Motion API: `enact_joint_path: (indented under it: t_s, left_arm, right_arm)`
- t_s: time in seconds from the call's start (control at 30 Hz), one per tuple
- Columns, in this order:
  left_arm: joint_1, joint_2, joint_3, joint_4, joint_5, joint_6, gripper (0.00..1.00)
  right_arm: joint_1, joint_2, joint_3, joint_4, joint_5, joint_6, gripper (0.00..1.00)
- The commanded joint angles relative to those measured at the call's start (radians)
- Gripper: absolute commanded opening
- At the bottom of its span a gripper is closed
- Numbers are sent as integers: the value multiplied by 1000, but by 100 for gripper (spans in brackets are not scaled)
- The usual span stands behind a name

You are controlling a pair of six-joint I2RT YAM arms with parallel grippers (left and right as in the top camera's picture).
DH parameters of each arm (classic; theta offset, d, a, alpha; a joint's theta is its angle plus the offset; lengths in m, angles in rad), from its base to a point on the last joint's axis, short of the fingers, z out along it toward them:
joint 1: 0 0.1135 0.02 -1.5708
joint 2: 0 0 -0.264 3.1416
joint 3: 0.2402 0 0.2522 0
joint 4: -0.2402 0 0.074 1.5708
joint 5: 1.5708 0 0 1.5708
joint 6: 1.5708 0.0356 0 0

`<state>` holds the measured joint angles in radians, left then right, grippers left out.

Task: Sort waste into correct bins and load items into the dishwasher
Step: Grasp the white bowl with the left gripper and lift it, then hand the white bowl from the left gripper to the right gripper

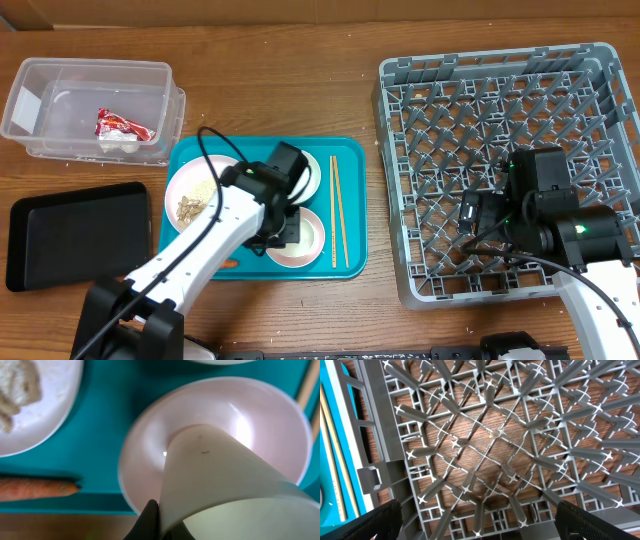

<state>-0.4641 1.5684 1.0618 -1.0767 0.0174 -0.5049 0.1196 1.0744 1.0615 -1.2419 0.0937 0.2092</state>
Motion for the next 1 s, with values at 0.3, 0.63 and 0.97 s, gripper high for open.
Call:
enact_joint_path:
  t_s: [0.3, 0.63, 0.97]
  left_arm:
    - [266, 6, 367, -75, 718, 362, 4]
    - [284, 78, 367, 101, 1211, 367, 4]
    - [200, 193, 367, 269, 1399, 277, 4]
  right_arm:
    - [-39, -1, 34, 139, 44, 95, 100]
    - [-301, 109, 33, 341, -1322, -429, 100]
    - [-191, 184, 33, 372, -1456, -475, 100]
